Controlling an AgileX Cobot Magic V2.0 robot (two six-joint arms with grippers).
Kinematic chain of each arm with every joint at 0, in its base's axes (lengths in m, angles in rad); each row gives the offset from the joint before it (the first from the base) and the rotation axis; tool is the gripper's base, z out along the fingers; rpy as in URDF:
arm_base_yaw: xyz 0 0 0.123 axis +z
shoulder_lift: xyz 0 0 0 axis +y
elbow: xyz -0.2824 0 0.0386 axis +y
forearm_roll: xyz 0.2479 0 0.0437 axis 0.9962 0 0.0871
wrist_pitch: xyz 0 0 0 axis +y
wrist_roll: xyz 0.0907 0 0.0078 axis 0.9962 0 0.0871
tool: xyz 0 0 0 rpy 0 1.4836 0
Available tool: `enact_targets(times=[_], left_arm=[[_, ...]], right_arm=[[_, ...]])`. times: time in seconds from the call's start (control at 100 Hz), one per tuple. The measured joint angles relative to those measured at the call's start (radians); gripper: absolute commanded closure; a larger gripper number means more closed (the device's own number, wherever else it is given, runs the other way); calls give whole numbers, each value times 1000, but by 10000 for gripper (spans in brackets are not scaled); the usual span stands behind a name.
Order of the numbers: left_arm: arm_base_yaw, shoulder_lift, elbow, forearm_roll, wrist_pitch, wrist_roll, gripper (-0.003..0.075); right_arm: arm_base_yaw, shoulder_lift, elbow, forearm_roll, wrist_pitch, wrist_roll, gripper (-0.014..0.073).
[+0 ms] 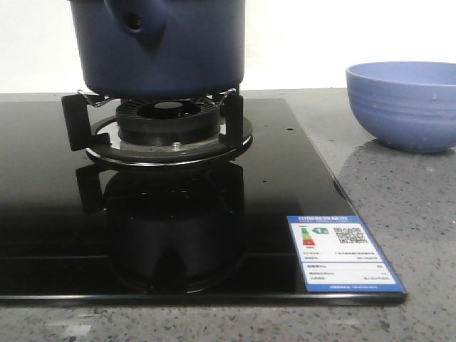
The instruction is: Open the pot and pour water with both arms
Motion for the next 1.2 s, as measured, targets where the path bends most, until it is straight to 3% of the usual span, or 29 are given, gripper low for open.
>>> enact_targets(times=[1.201], left_arm=[[0, 0, 0, -6, -31, 0, 741]], right_arm=[[0, 0, 0, 2, -60, 0, 657]])
